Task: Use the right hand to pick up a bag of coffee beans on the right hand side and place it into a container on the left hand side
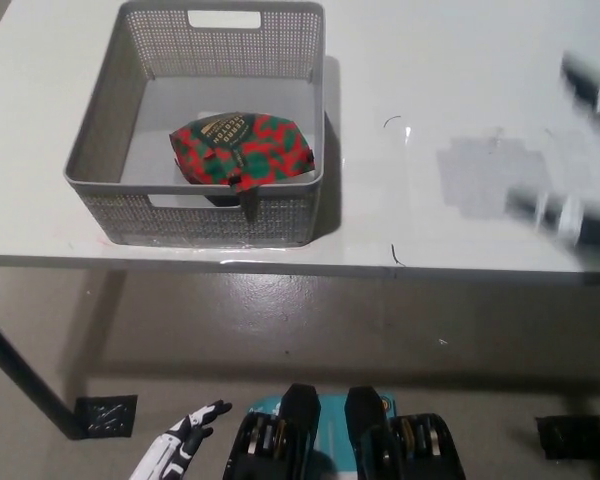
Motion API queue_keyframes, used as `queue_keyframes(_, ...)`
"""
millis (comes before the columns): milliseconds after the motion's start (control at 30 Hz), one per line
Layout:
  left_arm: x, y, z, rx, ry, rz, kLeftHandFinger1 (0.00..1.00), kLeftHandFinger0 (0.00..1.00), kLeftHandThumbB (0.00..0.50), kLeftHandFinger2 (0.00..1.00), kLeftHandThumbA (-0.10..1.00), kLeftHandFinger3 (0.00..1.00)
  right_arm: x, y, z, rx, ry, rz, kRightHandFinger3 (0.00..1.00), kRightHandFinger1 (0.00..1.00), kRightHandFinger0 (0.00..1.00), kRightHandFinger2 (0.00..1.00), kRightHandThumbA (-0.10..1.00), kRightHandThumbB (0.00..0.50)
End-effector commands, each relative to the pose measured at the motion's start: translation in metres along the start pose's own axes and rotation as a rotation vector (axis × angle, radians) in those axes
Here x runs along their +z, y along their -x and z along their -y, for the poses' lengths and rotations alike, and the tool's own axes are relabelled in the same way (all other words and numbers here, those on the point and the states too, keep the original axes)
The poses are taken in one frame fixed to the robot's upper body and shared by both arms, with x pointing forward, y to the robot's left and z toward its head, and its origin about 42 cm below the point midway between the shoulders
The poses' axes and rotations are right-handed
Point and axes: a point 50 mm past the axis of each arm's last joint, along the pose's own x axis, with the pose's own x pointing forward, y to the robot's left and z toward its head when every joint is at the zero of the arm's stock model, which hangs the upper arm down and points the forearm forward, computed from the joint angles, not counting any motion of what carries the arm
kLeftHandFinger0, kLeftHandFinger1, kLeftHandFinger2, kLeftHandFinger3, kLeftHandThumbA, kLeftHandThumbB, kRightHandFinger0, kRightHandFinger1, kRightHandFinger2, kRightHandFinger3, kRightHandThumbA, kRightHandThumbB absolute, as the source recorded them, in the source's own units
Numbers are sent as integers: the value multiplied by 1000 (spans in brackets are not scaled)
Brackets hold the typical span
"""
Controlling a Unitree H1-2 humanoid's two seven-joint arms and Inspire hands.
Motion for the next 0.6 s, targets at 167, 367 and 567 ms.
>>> queue_keyframes(167, 13, -13, -10, 59, 65, 152, 1000, 1000, 336, 1000, 1000, 1000, 5, 123, -58, -286, -246, 119, 1000, 1000, 1000, 1000, 1000, 366)
queue_keyframes(367, 21, -20, -22, 89, 69, 169, 1000, 1000, 357, 1000, 1000, 1000, -36, 150, -84, -317, -338, -68, 1000, 1000, 1000, 1000, 1000, 370)
queue_keyframes(567, 23, -25, -25, 93, 85, 175, 1000, 1000, 357, 1000, 1000, 1000, -74, 167, -101, -349, -330, -190, 1000, 1000, 1000, 1000, 1000, 310)
